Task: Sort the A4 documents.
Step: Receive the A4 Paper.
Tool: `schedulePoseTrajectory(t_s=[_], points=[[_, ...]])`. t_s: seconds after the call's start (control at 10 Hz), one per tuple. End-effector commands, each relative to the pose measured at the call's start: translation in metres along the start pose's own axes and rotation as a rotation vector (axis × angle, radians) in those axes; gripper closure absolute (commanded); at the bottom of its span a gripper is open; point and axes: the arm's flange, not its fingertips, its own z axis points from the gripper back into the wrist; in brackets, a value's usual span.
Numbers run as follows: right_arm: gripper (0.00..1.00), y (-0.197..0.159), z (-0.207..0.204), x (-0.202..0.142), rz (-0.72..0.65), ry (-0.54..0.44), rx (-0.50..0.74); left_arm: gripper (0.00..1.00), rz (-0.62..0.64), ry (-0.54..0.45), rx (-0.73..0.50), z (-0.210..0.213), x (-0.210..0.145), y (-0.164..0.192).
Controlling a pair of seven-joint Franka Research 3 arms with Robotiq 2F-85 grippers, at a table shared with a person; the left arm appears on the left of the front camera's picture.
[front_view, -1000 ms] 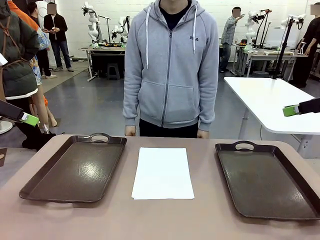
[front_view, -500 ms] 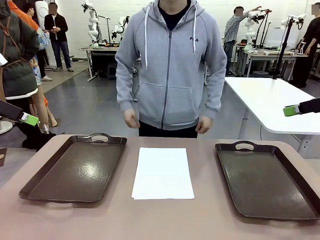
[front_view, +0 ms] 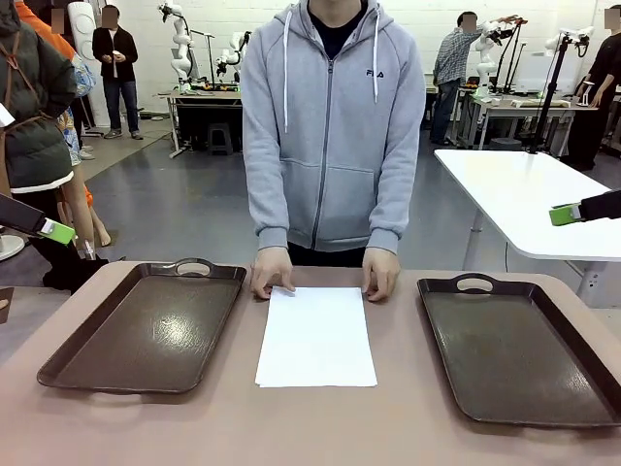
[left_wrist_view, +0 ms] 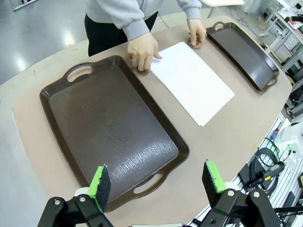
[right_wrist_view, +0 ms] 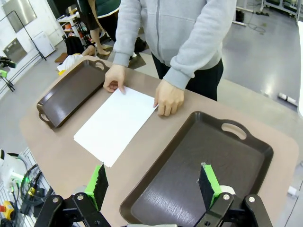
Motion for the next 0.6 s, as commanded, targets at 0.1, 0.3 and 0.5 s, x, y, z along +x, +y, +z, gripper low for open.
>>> schedulePoseTrajectory(t_s=[0.1,0.3,0.5], points=[[0.00,-0.0002,-0.0009,-0.0005,0.000,-0.001,0.008,0.00,-0.001,0.000,-0.005,-0.0007,-0.0001,0.0002],[0.00,-0.0002,-0.0009,-0.0005,0.000,-0.001,0.008,0.00,-0.001,0.000,-0.005,-0.0007,-0.0001,0.0002],[0.00,-0.0002,-0.0009,-0.0005,0.000,-0.001,0.008,0.00,-0.001,0.000,-0.005,-0.0007,-0.0001,0.0002]])
